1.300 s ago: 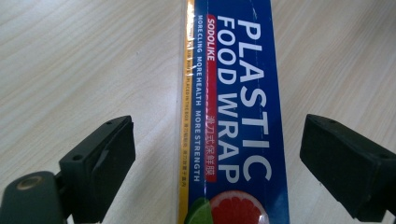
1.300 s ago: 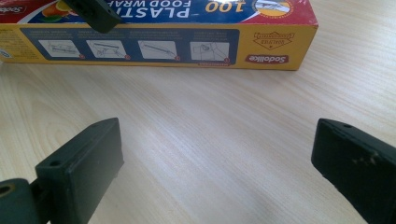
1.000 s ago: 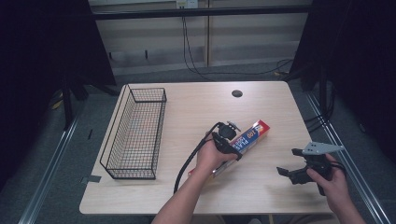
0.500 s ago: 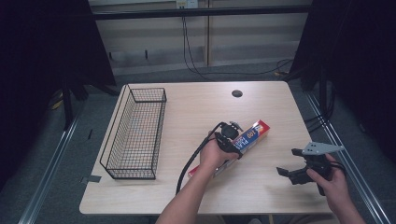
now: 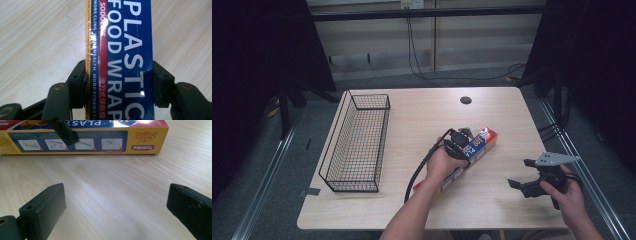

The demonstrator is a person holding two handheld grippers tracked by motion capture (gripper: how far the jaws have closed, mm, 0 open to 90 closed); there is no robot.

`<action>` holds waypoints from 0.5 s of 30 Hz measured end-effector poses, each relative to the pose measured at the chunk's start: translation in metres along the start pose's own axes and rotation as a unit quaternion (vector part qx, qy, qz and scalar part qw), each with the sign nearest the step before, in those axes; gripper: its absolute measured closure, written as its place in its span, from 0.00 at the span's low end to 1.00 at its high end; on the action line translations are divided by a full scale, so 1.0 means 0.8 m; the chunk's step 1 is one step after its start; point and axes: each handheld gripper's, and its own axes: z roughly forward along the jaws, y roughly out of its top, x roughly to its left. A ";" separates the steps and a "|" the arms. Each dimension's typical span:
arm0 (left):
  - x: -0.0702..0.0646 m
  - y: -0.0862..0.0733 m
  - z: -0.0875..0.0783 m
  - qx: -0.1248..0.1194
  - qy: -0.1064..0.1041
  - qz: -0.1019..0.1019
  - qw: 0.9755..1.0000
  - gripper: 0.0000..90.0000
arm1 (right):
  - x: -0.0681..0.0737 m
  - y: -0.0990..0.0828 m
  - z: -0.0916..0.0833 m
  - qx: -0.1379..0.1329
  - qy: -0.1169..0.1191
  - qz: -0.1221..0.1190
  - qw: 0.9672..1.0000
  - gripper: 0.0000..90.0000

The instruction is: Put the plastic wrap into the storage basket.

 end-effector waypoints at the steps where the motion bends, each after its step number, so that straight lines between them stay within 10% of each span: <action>1: 0.000 0.000 0.000 0.000 0.000 0.000 1.000 0.47 | 0.000 0.000 0.000 0.000 0.000 0.000 1.000 0.02; 15: 0.018 0.002 -0.042 0.013 0.019 -0.028 0.999 0.48 | -0.002 0.000 0.000 -0.003 0.001 0.003 1.000 0.02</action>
